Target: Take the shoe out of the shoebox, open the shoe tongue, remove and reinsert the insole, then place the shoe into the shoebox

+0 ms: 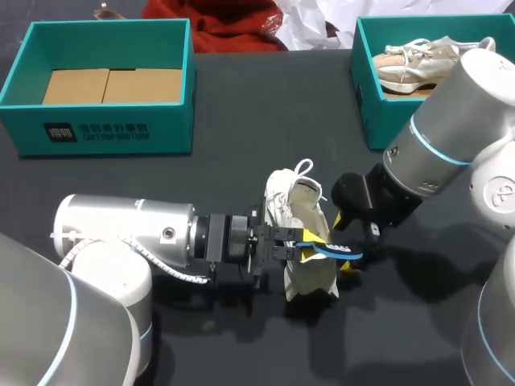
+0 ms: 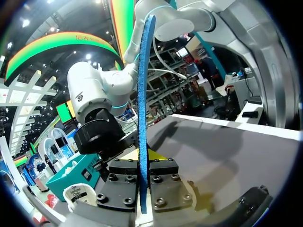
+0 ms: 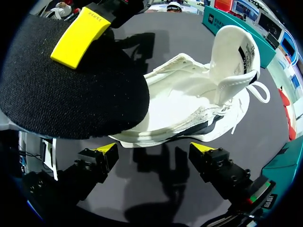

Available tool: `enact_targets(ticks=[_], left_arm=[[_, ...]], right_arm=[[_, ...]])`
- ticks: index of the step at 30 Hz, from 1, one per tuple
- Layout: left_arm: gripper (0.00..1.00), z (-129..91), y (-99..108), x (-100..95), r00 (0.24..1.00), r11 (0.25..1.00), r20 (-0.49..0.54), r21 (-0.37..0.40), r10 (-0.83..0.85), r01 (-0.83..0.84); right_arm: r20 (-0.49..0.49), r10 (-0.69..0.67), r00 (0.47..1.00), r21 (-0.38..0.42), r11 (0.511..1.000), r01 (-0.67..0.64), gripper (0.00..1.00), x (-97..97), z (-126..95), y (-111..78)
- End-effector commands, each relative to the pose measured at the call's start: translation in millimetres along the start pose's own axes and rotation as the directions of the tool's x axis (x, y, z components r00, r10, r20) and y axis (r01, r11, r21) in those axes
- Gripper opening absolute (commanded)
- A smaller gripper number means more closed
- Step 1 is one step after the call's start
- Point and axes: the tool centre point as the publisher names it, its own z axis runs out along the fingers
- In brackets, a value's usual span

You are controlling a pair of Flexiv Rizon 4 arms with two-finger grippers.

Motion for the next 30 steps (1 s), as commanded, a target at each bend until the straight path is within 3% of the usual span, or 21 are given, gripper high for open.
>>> enact_targets(ticks=[1, 12, 30], left_arm=[[0.0, 6.5, 5.1, -1.1, 1.0, 1.0, -0.001, -0.001, -0.007, 0.007], [0.0, 3.5, 15.6, -2.6, 1.0, 1.0, 0.019, -0.019, -0.022, 0.022], [0.0, 3.6, 29.5, -4.5, 0.999, 1.0, 0.04, 0.016, 0.003, -0.003]], right_arm=[[0.003, 0.0, 1.0, 0.001, 1.0, 0.0, 1.0, 1.0, 1.2, 0.1], [0.003, 0.0, 1.0, 0.001, 1.0, 0.0, 1.0, 1.0, 1.2, 0.1], [0.003, 0.0, 1.0, 0.001, 1.0, 0.0, 1.0, 1.0, 1.2, 0.1]])
